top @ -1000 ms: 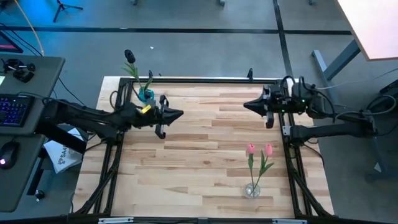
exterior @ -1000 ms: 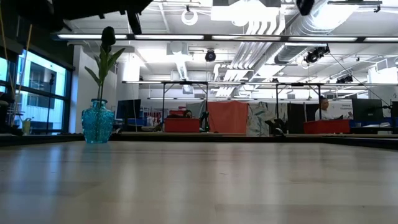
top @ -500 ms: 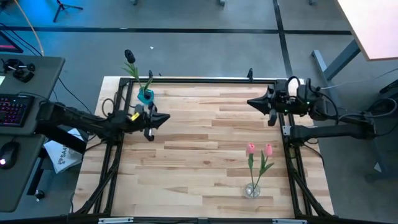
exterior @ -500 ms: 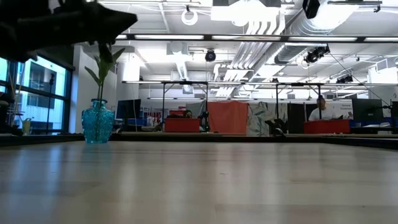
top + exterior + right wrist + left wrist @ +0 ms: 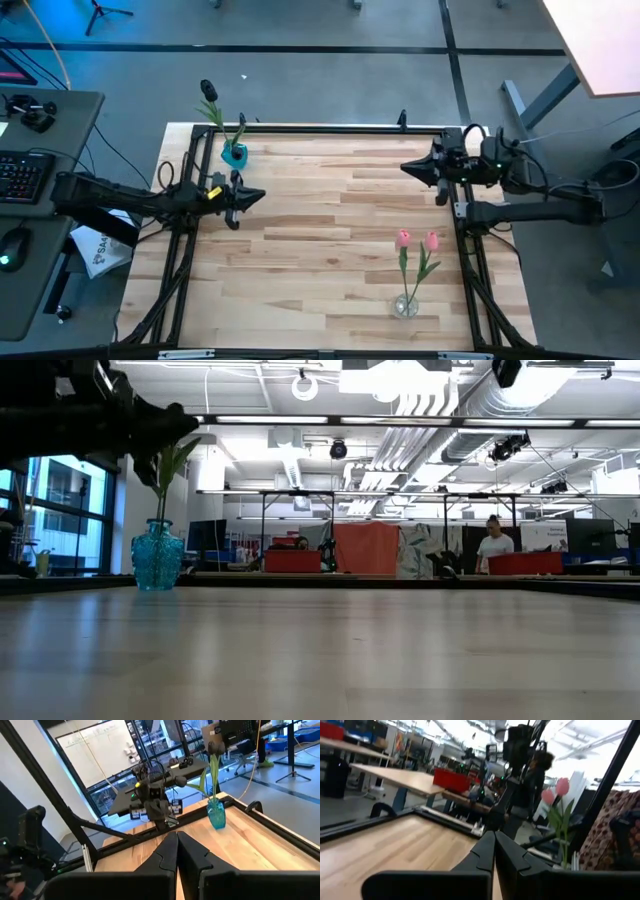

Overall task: Sort flowers into vase by color
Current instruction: Return to Home Position

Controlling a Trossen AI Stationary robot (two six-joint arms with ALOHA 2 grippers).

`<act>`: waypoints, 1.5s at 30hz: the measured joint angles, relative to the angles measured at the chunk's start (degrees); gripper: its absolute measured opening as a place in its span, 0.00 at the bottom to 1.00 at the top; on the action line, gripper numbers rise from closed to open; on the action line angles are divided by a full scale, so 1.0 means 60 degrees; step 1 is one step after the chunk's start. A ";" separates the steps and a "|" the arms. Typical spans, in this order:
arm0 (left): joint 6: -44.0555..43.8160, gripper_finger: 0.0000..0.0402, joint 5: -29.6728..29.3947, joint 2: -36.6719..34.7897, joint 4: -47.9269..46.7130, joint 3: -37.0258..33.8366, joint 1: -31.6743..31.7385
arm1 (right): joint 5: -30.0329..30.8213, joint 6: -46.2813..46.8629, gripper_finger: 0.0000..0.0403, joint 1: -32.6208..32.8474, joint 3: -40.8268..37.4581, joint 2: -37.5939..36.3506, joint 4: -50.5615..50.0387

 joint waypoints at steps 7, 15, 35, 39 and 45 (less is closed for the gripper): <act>0.0004 0.00 0.0019 0.0002 -0.0071 0.0011 0.0000 | -0.0027 -0.0501 0.00 0.0000 0.0000 -0.0947 -0.1704; 0.0005 0.00 0.0027 0.0002 -0.0076 0.0012 0.0000 | -0.0941 -0.1162 0.00 0.0000 -0.1791 -0.1827 -0.0111; 0.0004 0.00 0.0027 -0.2715 -0.4891 0.0013 0.0000 | -0.2876 0.0613 0.00 0.0384 -0.5869 -0.3239 0.4372; 0.0005 0.00 0.0028 -0.3087 -0.6078 0.0013 0.0000 | -0.2167 0.0613 0.00 0.0850 -0.6578 -0.3614 0.4740; 0.0005 0.00 0.0028 -0.3175 -0.7803 0.0010 0.0000 | -0.1622 0.0386 0.00 0.1186 -0.7438 -0.3801 0.5998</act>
